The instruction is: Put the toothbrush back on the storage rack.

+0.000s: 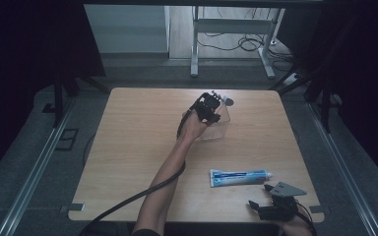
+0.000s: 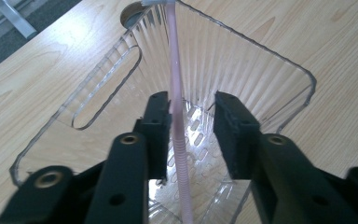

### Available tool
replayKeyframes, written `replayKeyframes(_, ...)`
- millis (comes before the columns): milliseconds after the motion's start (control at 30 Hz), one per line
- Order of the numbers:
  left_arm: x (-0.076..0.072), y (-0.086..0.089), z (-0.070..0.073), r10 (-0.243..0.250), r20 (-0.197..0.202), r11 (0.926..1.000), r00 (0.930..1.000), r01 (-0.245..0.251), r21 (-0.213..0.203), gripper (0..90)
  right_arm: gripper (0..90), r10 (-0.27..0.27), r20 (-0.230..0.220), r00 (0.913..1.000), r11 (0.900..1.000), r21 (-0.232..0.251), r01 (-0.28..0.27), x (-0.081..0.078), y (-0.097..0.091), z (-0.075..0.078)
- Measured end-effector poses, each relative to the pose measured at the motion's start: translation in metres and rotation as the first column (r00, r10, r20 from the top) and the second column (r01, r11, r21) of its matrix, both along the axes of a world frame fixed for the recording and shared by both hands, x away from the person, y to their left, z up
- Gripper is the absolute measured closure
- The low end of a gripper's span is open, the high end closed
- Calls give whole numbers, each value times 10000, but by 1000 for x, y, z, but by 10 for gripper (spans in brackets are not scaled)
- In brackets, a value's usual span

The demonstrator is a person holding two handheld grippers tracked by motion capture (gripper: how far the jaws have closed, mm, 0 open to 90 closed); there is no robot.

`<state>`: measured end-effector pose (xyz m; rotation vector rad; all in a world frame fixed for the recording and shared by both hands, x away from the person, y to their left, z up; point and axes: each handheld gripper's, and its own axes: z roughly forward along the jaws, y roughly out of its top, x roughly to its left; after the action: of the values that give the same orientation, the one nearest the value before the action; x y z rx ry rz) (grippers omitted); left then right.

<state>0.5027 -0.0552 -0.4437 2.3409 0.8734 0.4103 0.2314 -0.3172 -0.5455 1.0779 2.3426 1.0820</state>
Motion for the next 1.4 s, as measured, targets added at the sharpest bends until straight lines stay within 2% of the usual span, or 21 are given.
replayKeyframes(67, -2, 1, 1, 11, 48, 10000, 10000, -11, -35, 573, 125, 0, 5, 10000, 10000, 0, 0, 0, 0, 0)
replayKeyframes(133, -4, 3, 4, 31, 167, 9999, 9999, -29, -117, 550, 125, 6, 14, 10000, 10000, -5, -6, 0, 0, 0)
replayKeyframes(233, -7, 6, 9, -15, 262, 9991, 9997, 26, -413, 490, 125, -2, -3, 10000, 10000, 0, 2, 0, 0, 0)
replayKeyframes(267, -10, 8, 12, -50, 278, 9978, 9996, 68, -654, 469, 125, -6, -4, 10000, 10000, 2, 6, 0, 0, 0)
replayKeyframes(467, -19, 10, 19, -269, 154, 9939, 9995, 284, -1066, 336, 125, -9, -6, 10000, 10000, 7, 9, 0, 0, 0)
replayKeyframes(533, -21, 11, 20, -354, 165, 9944, 9992, 369, -987, 308, 125, -5, -3, 10000, 10000, 6, 5, 0, 0, 0)
replayKeyframes(767, -31, 19, 26, -368, 90, 9916, 9993, 377, -1239, 202, 125, 0, 12, 10000, 10000, 6, 0, 0, 0, 0)
replayKeyframes(1033, -43, 36, 32, -396, 216, 9897, 9990, 422, -1368, 142, 125, 1, 28, 10000, 10000, 16, -1, 0, 0, 0)
replayKeyframes(1400, -59, 55, 32, -358, 184, 9902, 9992, 379, -1341, 133, 125, 1, 57, 10000, 10000, 17, -2, 0, 0, 0)
